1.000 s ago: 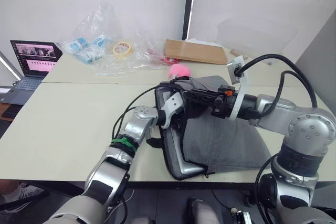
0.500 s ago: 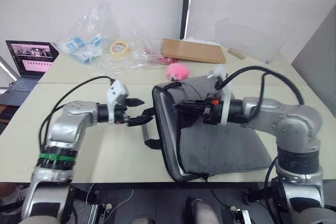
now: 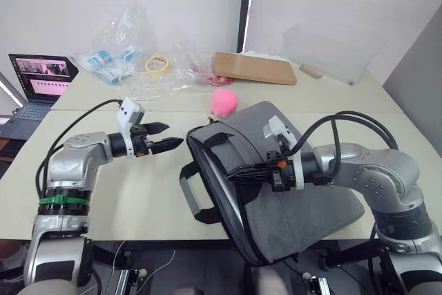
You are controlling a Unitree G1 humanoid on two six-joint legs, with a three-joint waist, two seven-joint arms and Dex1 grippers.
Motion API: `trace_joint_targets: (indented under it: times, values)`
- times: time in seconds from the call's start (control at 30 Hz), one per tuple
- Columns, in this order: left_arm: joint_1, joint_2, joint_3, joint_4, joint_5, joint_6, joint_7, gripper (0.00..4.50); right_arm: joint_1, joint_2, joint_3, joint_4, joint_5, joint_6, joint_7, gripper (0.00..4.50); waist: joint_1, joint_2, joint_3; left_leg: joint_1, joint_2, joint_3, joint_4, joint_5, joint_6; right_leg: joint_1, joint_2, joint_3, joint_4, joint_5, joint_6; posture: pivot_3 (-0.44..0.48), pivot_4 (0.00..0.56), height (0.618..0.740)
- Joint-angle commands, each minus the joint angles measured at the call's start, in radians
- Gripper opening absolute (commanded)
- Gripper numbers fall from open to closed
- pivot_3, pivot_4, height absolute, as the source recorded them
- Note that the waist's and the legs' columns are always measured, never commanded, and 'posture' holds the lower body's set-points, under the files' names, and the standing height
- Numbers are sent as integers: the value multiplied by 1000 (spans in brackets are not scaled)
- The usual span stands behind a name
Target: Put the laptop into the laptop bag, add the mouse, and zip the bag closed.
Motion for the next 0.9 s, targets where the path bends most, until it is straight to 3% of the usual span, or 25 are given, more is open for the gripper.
trace_joint_targets:
  times: [0.03,0.27,0.4,0.53,0.73,0.9]
  values:
    - [-92,-19,-11,102,24,-68,-10,4500,20,23,-65,-47,37,-18,-38,635,2,0,0,0,0,0,0,0,0,0,0,0,0,0,0,0,150,740]
    - [-286,-90,-43,442,109,-245,-9,4500,55,-38,-173,-53,98,29,-78,3011,28,-1,0,-3,-2,-1,4,-1,3,0,-2,0,1,1,1,0,150,740]
    - [-367,-150,-62,629,167,-347,9,4500,194,-179,-324,-29,83,48,-84,4403,43,-1,0,-5,-3,-1,6,-3,6,0,-2,0,1,1,2,0,150,740]
    - [-420,-209,-50,779,204,-410,44,4500,322,-279,-496,7,125,89,-93,4456,55,-2,0,-7,-5,2,10,-7,13,3,-5,1,-1,1,2,0,150,740]
    - [-448,-283,-28,883,238,-449,117,4500,612,-428,-687,60,74,89,51,4456,52,-3,0,-12,-5,5,15,-9,18,3,-5,5,-6,6,9,0,150,740]
    - [-441,-320,-29,900,266,-462,117,3091,723,-460,-777,179,-15,34,79,4500,54,-3,0,-13,-5,7,16,-10,19,6,-5,9,-9,9,14,0,150,740]
